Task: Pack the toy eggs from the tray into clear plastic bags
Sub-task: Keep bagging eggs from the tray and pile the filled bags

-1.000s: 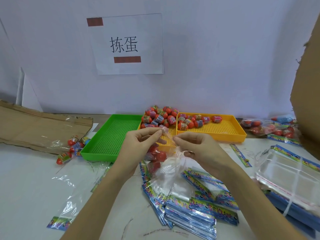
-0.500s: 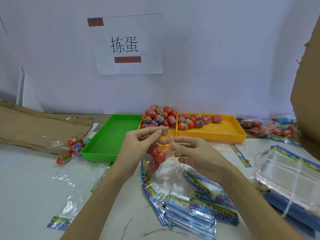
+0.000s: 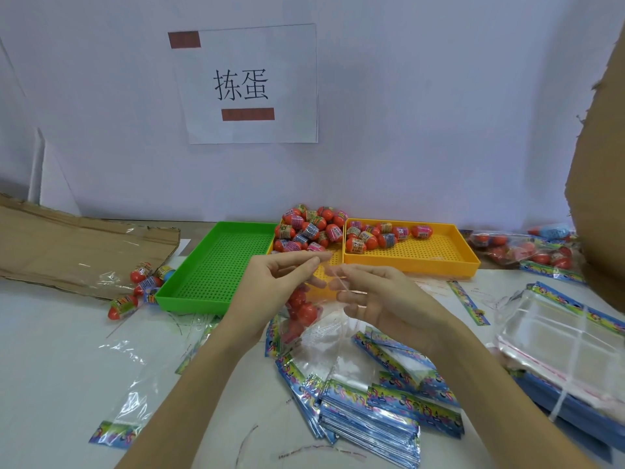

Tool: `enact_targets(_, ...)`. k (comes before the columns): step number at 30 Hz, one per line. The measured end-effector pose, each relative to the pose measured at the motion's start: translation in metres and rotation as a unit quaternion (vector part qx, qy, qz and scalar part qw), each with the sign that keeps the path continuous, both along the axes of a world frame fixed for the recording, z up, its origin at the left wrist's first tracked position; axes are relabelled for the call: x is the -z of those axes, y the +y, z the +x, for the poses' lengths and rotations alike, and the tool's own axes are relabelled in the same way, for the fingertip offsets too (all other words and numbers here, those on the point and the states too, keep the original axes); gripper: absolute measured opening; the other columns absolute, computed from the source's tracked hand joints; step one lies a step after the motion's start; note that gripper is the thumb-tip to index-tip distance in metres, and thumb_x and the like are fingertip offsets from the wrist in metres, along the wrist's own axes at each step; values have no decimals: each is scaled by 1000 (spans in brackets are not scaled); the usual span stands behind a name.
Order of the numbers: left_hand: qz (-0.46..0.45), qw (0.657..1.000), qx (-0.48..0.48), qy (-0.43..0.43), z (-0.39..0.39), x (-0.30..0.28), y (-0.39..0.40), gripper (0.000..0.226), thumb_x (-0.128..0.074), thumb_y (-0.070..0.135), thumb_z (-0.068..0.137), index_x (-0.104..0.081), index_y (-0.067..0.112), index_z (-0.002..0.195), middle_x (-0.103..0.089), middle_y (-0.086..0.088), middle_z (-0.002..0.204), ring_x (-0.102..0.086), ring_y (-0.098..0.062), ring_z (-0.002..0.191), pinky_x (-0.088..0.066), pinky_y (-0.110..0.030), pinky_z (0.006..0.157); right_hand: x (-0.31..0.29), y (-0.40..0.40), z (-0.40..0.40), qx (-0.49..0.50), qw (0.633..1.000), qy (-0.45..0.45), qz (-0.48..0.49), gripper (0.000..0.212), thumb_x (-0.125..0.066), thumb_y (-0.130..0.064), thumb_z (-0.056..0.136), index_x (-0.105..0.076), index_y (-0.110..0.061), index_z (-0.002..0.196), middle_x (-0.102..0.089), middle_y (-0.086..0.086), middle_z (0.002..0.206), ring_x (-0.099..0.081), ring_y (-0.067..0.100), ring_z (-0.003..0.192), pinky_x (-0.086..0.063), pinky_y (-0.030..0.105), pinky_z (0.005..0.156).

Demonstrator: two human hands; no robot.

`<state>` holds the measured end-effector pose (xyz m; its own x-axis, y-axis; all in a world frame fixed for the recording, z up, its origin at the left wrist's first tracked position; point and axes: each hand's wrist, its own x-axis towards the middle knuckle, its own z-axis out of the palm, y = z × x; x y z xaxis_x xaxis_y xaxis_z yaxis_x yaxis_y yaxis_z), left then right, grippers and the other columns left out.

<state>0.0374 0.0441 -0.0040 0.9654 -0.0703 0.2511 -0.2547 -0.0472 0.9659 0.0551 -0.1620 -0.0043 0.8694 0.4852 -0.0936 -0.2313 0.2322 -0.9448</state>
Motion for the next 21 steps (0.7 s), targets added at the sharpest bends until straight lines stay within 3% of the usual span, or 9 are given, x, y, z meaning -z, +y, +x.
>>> enact_targets(4,-5,1000,15,1,-2,-1,-1,20,-70,14,98,-82,15,114,-81,-10,93,-78,-23,90,-63,-30,77,3,3,0,-5,999,-32,-19,27,-74,-26,94,-78,-7,112,-70,5,88,-62,12,75,-52,21,67)
enact_targets(8,-5,1000,-2,-11,1,-1,1,20,-70,17,99,-82,16,114,-81,-8,98,-77,-20,90,-60,-25,81,11,0,4,94,991,-47,-86,19,-82,-30,84,-84,-16,97,-72,-2,84,-62,8,77,-52,22,70)
enact_targets(9,-17,1000,-9,-14,2,-2,2,19,-70,18,99,-82,16,113,-81,-8,100,-77,-19,89,-59,-24,81,15,-2,6,155,971,-94,-154,13,-83,-30,85,-85,-20,92,-76,-7,85,-64,5,77,-51,22,69)
enact_targets(11,-38,999,-28,-17,4,-4,5,18,-70,20,98,-83,19,110,-81,-8,100,-77,-19,89,-59,-23,81,23,-7,12,256,891,-218,-304,7,-79,-25,91,-85,-22,94,-78,-11,86,-66,0,74,-51,17,66)
enact_targets(13,-41,998,-44,-17,5,-4,8,16,-70,22,98,-85,24,105,-82,-6,99,-78,-18,89,-59,-21,78,30,-11,18,252,838,-286,-391,15,-70,-16,98,-81,-16,109,-77,-7,89,-68,2,77,-54,14,67)
enact_targets(16,-24,999,-39,-18,6,-2,9,19,-68,20,101,-85,28,102,-82,0,105,-78,-17,89,-60,-22,77,32,-17,24,182,802,-328,-464,37,-54,-8,105,-62,-13,141,-76,-3,94,-70,7,83,-60,32,85)
enact_targets(19,-11,999,-36,-20,6,0,9,20,-67,20,102,-85,30,102,-81,2,107,-77,-16,89,-61,-25,82,34,-17,25,193,808,-341,-441,52,-54,-9,106,-41,-24,154,-75,-6,97,-67,4,87,-56,22,84)
enact_targets(21,-11,999,-41,-21,6,0,8,22,-67,19,102,-85,30,101,-81,2,107,-78,-17,88,-61,-24,80,35,-19,28,235,795,-354,-432,38,-56,-7,104,-60,-21,140,-70,-4,108,-66,10,97,-56,26,89)
